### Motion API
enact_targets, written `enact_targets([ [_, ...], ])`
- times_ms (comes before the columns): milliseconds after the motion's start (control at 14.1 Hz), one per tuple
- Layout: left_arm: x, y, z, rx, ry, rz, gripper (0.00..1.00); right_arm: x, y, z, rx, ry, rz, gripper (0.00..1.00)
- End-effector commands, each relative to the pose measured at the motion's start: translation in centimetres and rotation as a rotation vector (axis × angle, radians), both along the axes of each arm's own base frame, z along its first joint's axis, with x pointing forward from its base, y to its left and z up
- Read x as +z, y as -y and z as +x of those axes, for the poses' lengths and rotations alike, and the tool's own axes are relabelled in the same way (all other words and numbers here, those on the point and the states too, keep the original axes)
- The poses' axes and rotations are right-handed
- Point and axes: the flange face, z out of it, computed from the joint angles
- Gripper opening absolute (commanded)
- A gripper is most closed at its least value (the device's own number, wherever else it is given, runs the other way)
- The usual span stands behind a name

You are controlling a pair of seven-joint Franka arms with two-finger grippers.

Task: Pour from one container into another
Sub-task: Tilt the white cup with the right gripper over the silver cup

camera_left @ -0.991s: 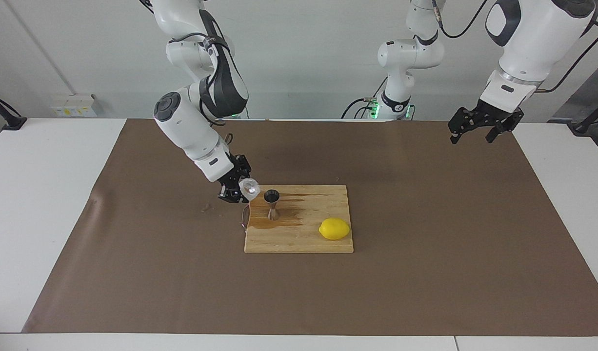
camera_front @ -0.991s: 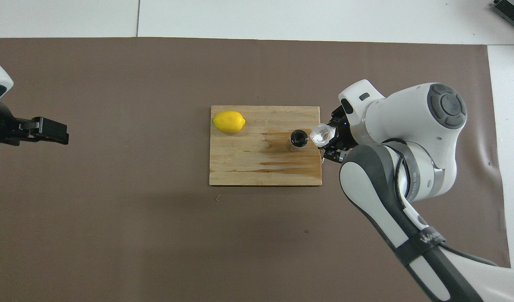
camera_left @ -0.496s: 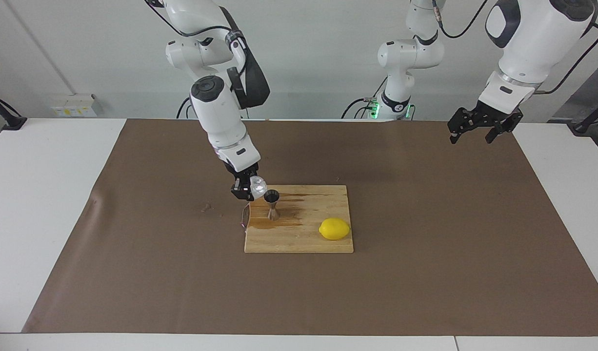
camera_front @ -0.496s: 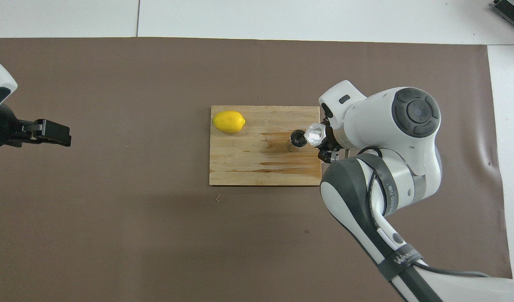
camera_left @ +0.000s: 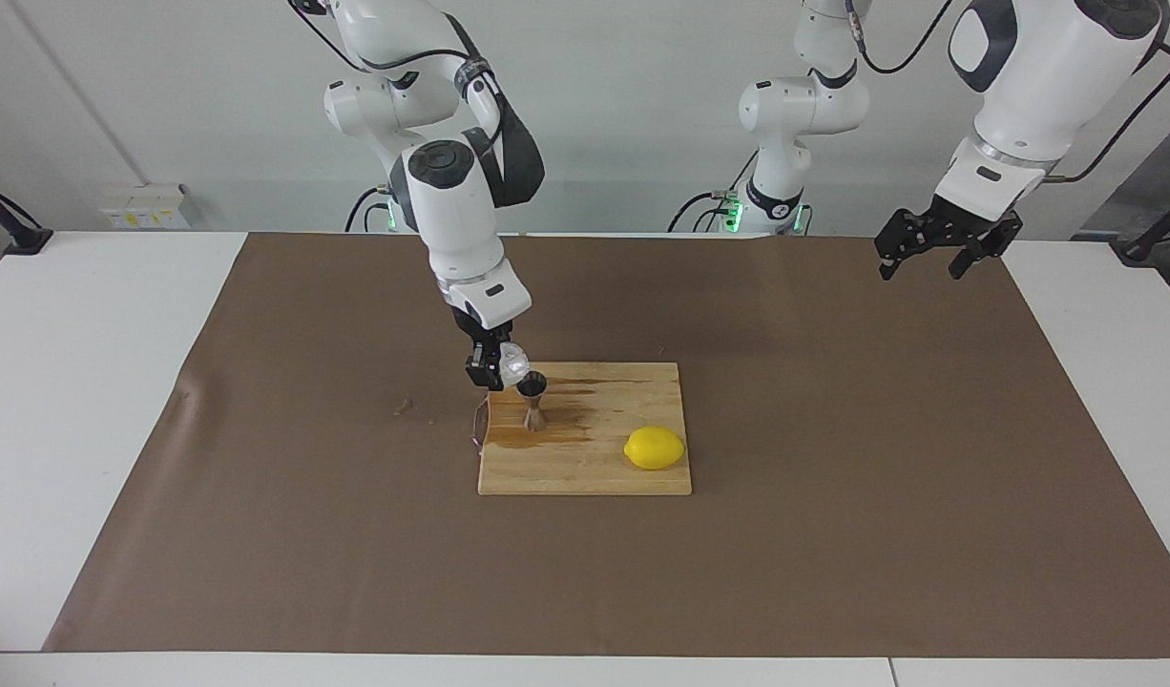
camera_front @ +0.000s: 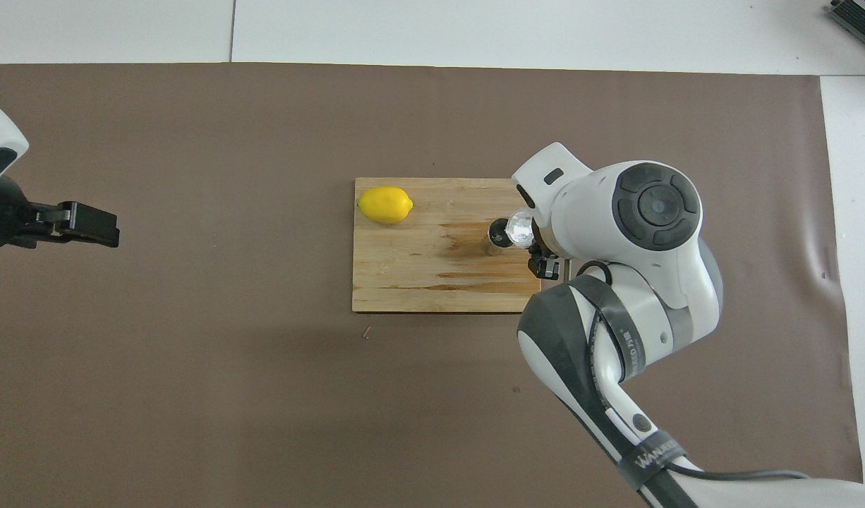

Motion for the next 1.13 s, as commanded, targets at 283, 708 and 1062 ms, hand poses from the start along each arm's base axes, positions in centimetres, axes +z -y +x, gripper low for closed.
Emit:
enact_targets([
  [283, 0.2, -0.1, -0.9, 0.018, -0.002, 0.012, 1.0, 0.7, -0.1, -0.2, 0.014, 0.043, -0.06, 0.38],
  [708, 0.2, -0.9, -0.9, 0.03, -0.002, 0.011, 1.0, 1.3, -2.2, -1.3, 0.03, 0.103, -0.15, 0.38],
  [1062, 0.2, -0.9, -0.9, 0.03, -0.002, 0.011, 1.0, 1.3, -2.0, -1.6, 0.035, 0.118, -0.182, 0.38],
])
